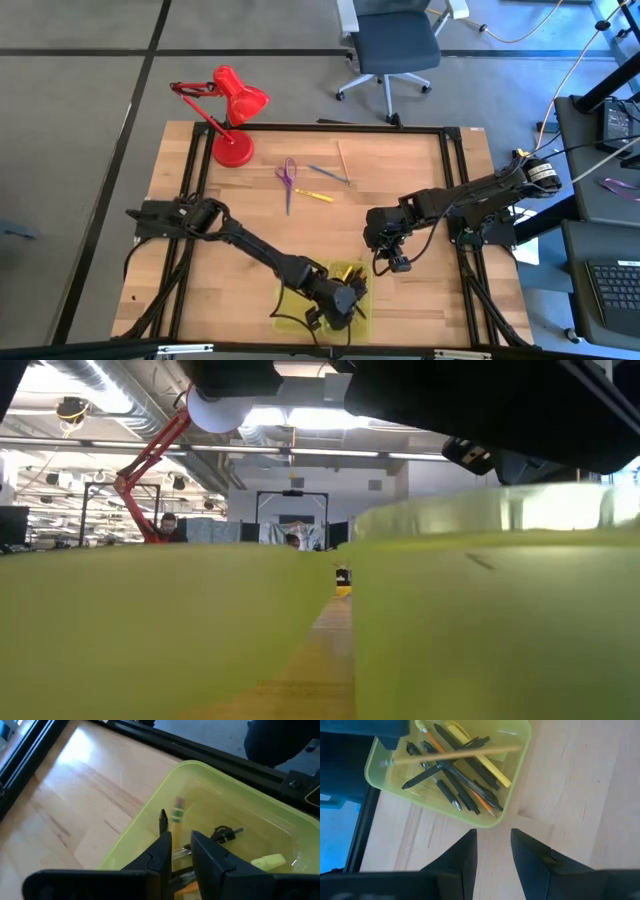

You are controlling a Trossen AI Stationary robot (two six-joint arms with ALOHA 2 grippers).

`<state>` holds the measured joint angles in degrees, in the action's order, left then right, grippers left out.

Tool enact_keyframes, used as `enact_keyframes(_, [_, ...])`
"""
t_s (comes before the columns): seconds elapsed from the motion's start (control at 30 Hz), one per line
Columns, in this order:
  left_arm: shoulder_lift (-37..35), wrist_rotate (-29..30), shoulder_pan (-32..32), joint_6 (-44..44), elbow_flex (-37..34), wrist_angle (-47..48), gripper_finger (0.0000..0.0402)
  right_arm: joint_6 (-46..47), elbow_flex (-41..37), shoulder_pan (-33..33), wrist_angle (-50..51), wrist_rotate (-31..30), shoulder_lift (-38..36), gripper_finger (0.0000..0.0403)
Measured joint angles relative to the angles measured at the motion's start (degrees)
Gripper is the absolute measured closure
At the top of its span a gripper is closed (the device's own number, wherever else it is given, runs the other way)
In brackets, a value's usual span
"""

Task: Pick & place school supplies into a supply box
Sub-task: Put the yellow pencil into the yellow supply box

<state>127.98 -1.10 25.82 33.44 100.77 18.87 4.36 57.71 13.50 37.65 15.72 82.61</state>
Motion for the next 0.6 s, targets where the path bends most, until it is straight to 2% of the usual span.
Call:
enact_keyframes(0.27, [-0.8, 0.4, 0.0, -4.9, 0.0, 3.4, 0.0318, 1.4, 0.0, 0.0, 0.2, 0.0, 0.0, 0.028])
enact_keyframes(0.43, [-5.9, 1.1, -0.2, -9.2, 0.0, 13.8, 0.0321, 1.7, 0.0, 0.1, 0.8, -0.1, 0.0, 0.028])
enact_keyframes(0.6, [-11.4, 0.9, -1.3, -17.5, 0.0, 25.1, 0.033, 4.4, 0.0, 0.1, 0.3, -1.7, 0.0, 0.028])
